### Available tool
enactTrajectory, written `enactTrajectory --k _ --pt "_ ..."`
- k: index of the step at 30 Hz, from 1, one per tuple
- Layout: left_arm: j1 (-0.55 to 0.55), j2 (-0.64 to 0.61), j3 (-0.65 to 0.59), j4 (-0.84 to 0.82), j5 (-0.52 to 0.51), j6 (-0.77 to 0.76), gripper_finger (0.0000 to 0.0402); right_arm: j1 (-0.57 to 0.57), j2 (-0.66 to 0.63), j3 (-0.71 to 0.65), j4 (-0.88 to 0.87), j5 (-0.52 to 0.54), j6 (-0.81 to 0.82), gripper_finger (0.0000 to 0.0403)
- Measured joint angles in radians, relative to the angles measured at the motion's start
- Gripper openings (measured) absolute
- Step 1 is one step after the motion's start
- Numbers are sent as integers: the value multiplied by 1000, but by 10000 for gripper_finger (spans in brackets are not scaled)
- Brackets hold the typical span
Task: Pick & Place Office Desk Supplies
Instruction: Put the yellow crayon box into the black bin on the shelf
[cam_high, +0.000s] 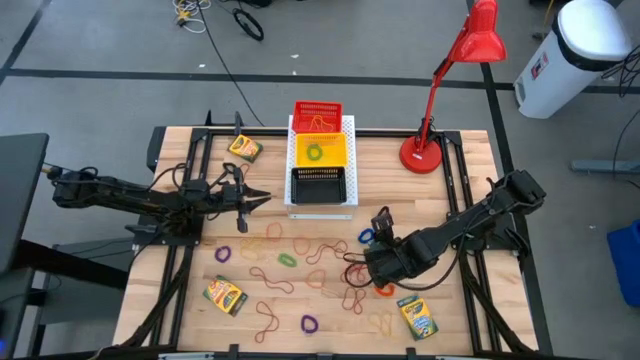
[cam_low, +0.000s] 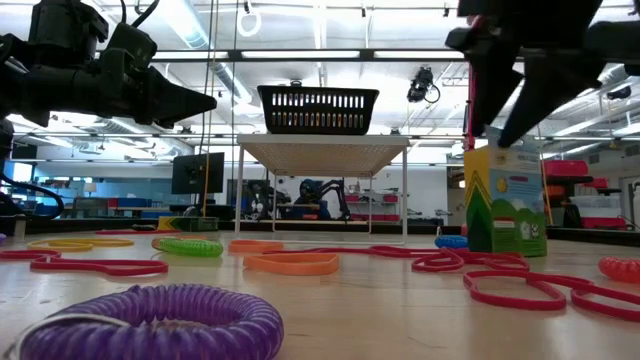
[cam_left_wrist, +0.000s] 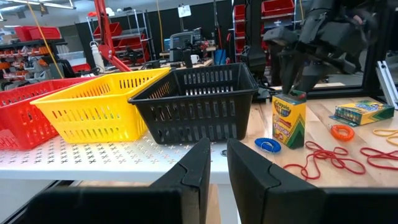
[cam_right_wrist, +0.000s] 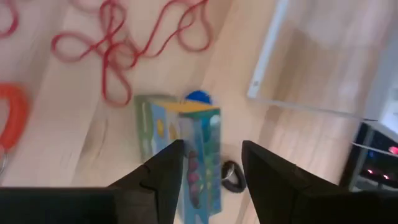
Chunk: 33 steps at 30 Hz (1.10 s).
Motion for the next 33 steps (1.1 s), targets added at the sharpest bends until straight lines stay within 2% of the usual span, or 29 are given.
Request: enactTrajectory --k 5,9,12,18,22,27,33 --pt "0 0 0 0 0 0 62 25 -1 39 -12 43 184 174" --pt "0 0 0 0 0 0 62 45 -1 89 -50 45 405 174" --pt "0 0 0 0 0 0 62 49 -1 115 -60 25 689 174" --pt "0 0 0 0 0 0 62 48 -1 122 -70 -92 1332 172" --pt "0 0 0 0 0 0 62 53 -1 121 -92 -179 1573 178" --pt "0 0 0 0 0 0 62 16 -1 121 -125 -226 1787 198" --pt "0 0 0 0 0 0 62 -41 -1 121 -132 -278 1873 229"
